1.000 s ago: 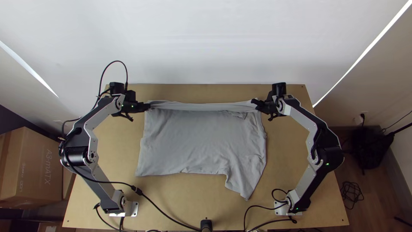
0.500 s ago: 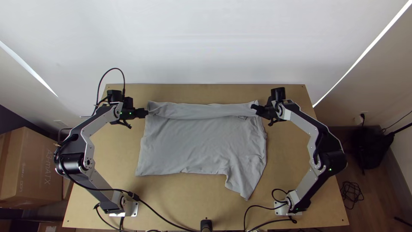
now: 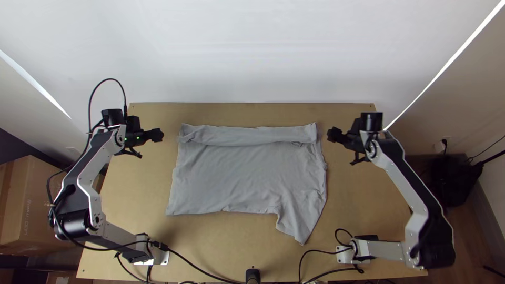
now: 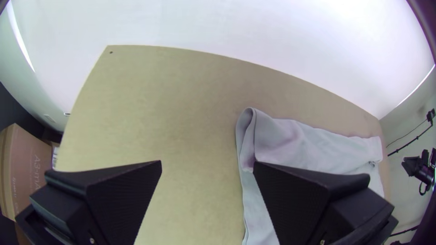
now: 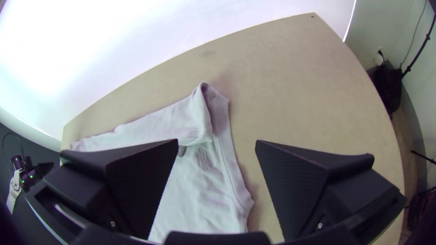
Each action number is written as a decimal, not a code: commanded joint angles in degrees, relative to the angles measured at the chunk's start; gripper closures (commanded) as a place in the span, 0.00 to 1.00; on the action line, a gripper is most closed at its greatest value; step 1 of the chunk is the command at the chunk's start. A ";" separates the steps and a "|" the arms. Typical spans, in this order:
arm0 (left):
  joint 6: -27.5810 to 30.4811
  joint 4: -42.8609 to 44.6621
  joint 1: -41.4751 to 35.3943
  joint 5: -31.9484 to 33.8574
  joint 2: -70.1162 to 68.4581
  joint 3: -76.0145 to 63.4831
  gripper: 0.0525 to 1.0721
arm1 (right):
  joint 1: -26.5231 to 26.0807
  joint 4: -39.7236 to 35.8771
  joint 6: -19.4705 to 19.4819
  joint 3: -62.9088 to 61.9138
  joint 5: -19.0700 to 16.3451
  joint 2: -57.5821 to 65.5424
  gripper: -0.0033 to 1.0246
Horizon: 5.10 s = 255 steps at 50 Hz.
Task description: Fold the t-shirt
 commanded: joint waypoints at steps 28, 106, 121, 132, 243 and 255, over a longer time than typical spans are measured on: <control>4.27 -18.51 1.63 7.01 -25.44 -2.98 0.05 | -8.25 -36.77 -6.19 -15.85 -18.41 -9.59 0.16; 32.39 -41.89 -8.39 -10.57 -27.47 -24.87 0.09 | -1.31 -20.78 -7.25 -25.08 -17.00 -8.62 0.97; 31.69 -41.63 -11.99 -12.24 -24.13 -28.30 0.18 | -0.96 -22.89 -6.72 -24.90 -17.00 -11.52 0.97; 31.87 -38.99 -14.54 -12.24 -23.60 -28.38 0.45 | -0.96 -23.77 -6.46 -25.43 -17.00 -12.93 0.97; 26.33 -31.78 -12.34 -5.03 -10.06 4.93 0.97 | 0.45 -35.02 -11.03 5.60 -13.05 3.42 0.97; 23.78 -31.78 -11.82 -4.24 -2.94 14.68 0.97 | 0.80 -36.07 -11.38 13.95 -13.05 11.95 0.97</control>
